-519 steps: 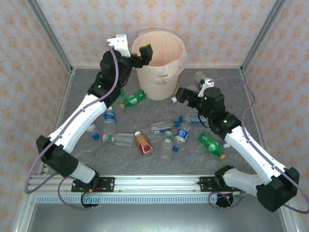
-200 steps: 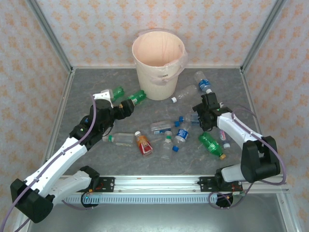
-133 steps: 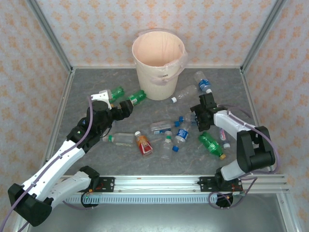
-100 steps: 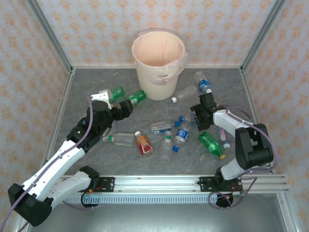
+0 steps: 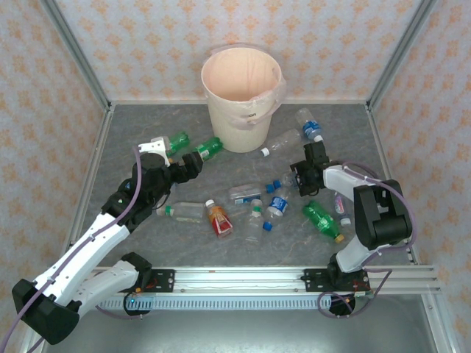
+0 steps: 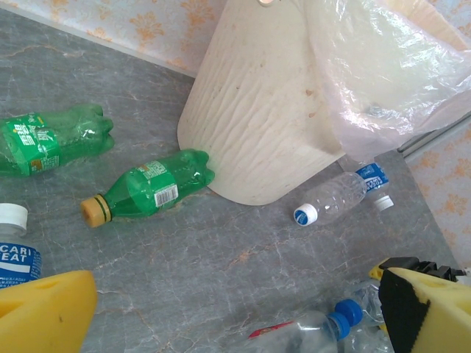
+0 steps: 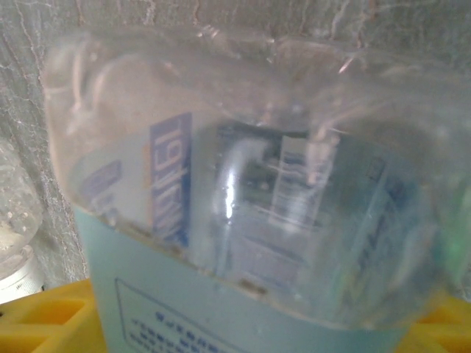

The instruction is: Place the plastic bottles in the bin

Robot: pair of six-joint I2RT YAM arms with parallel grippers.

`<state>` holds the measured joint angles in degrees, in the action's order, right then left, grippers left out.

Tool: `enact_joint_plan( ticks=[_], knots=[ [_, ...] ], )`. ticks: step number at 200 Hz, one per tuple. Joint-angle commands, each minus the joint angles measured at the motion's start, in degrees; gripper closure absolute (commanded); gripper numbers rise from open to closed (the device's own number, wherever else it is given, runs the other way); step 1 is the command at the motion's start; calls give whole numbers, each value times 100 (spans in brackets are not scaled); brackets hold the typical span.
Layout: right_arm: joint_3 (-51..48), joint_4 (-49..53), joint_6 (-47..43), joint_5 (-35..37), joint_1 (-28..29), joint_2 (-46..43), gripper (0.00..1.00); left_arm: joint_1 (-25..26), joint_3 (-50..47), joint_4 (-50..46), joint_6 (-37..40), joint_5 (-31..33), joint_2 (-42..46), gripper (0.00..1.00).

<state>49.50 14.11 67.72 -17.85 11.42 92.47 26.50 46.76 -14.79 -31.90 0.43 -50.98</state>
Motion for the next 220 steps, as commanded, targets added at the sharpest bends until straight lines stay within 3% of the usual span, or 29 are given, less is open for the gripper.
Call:
enact_joint_plan(
  ticks=[1, 39, 114, 177, 220],
  knots=[
    [30, -53, 35, 163, -31, -78, 34, -40, 138, -85, -51, 19, 0, 1],
    [209, 27, -62, 301, -48, -319, 46, -33, 135, -54, 11, 25, -26, 1],
    [904, 544, -480, 855, -61, -940, 45, -40, 272, 96, 136, 137, -135, 1],
    [2349, 722, -1514, 1696, -62, -1407, 51, -35, 237, 496, 131, 142, -18, 1],
    [3416, 287, -2301, 1858, -23, -1298, 50, -39, 272, 538, 105, 233, 48, 1]
  ],
)
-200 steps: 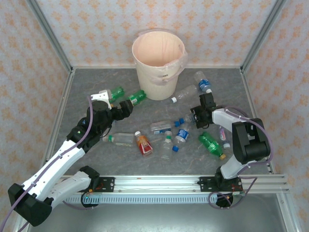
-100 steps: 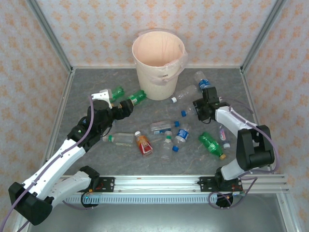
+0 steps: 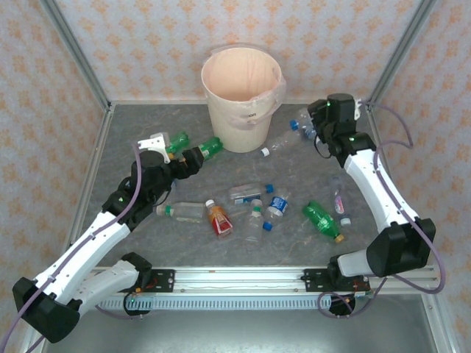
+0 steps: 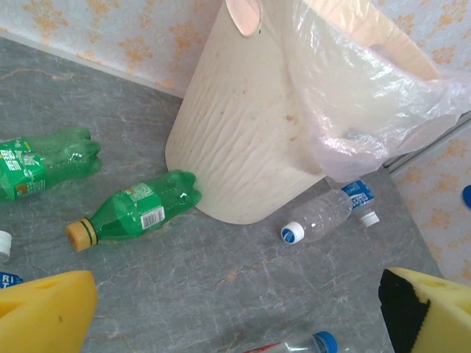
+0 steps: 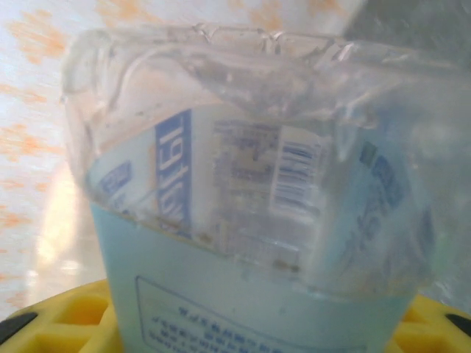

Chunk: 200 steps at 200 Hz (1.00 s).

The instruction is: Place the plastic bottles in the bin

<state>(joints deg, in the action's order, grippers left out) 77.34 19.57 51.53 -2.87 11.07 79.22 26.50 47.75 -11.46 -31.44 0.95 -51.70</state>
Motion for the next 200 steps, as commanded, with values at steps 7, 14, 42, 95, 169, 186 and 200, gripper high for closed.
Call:
enact_joint_plan(
  ticks=[7, 14, 42, 95, 169, 186, 200],
  knots=[
    [920, -268, -841, 411, 54, 129, 50, -39, 178, 214, 74, 173, 133, 1],
    [1212, -256, -1020, 463, 109, 265, 50, -38, 178, 223, 84, 152, 149, 1],
    [2393, -265, -1880, 964, 604, 844, 51, -40, 201, 216, 127, 107, 187, 1],
    [4493, -68, -3007, 1441, 1458, 2297, 52, -40, 239, 67, 121, 169, 304, 1],
    [6136, 130, -4745, 2029, 2338, 3810, 52, -40, 77, -115, 155, 373, 665, 1],
    [6125, 115, -4932, 2031, 2454, 3906, 53, -40, 34, -128, 138, 371, 705, 1],
    [6054, 102, -5001, 2061, 2520, 3946, 52, -40, 19, -113, 147, 387, 705, 1]
  ],
)
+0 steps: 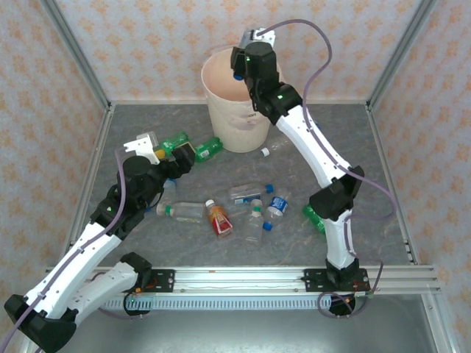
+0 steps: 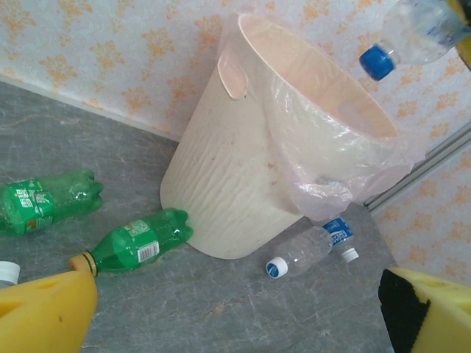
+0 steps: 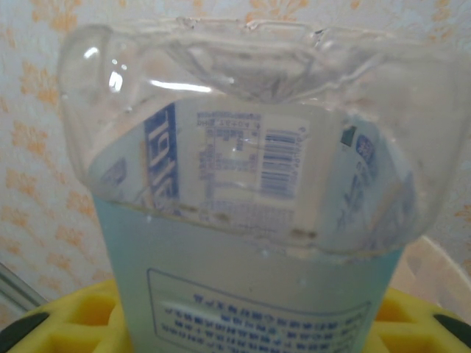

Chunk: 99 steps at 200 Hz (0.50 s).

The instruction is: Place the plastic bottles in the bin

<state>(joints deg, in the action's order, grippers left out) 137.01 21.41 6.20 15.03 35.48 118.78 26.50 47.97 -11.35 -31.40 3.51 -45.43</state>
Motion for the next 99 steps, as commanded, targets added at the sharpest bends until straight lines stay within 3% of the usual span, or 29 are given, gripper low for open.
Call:
enact_joint_plan(
  ticks=[1, 99],
  knots=[
    [79, -83, -473, 272, 80, -7, 53, -40, -5, -127, 143, 132, 78, 1],
    [-249, -88, -664, 416, 248, -15, 52, -35, -29, -119, 147, 150, 63, 1]
  ],
)
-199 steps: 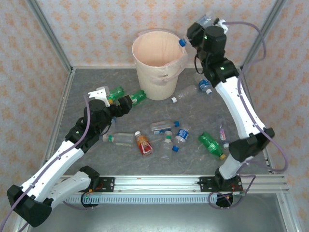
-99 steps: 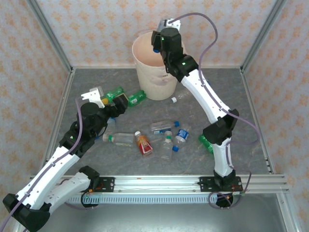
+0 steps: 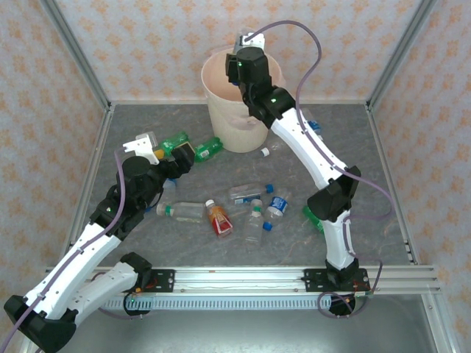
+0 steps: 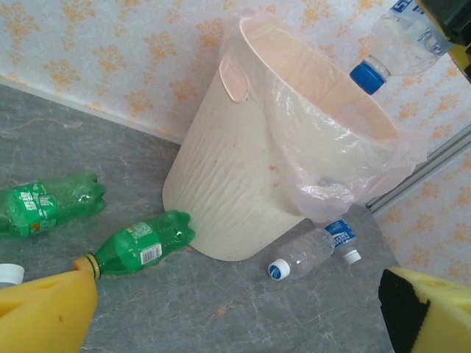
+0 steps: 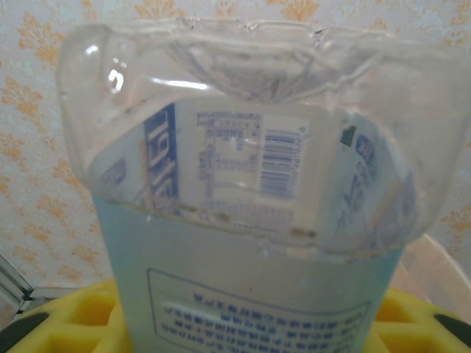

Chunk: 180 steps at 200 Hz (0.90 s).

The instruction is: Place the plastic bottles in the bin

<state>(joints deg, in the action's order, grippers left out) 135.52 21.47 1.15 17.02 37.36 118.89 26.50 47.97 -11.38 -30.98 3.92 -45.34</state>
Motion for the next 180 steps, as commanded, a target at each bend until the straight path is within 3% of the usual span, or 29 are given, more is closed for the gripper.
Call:
enact_joint_plan(
  ticks=[1, 22, 39, 65, 95, 138, 180],
  knots=[
    [-103, -97, -159, 220, 60, -29, 52, -38, -31, -114, 108, 109, 57, 1],
    [-105, -65, -163, 231, 74, -24, 50, -34, -64, -137, 101, 125, 86, 1],
    [-97, -31, -167, 257, 87, -37, 37, -39, -77, -177, 97, 142, 104, 1],
    [-88, 20, -139, 290, 88, -74, 24, -38, -79, -224, 84, 209, 117, 1],
    [-114, 41, -161, 291, 104, -141, 15, -33, -204, -349, -225, 726, 174, 1],
    [-292, 140, -115, 436, 138, -390, 13, -36, -491, -527, -1120, 1231, 470, 1],
    [-1124, 2, 16, 467, 201, -986, 8, -35, -647, -1056, -2040, 1616, 760, 1]
  ],
)
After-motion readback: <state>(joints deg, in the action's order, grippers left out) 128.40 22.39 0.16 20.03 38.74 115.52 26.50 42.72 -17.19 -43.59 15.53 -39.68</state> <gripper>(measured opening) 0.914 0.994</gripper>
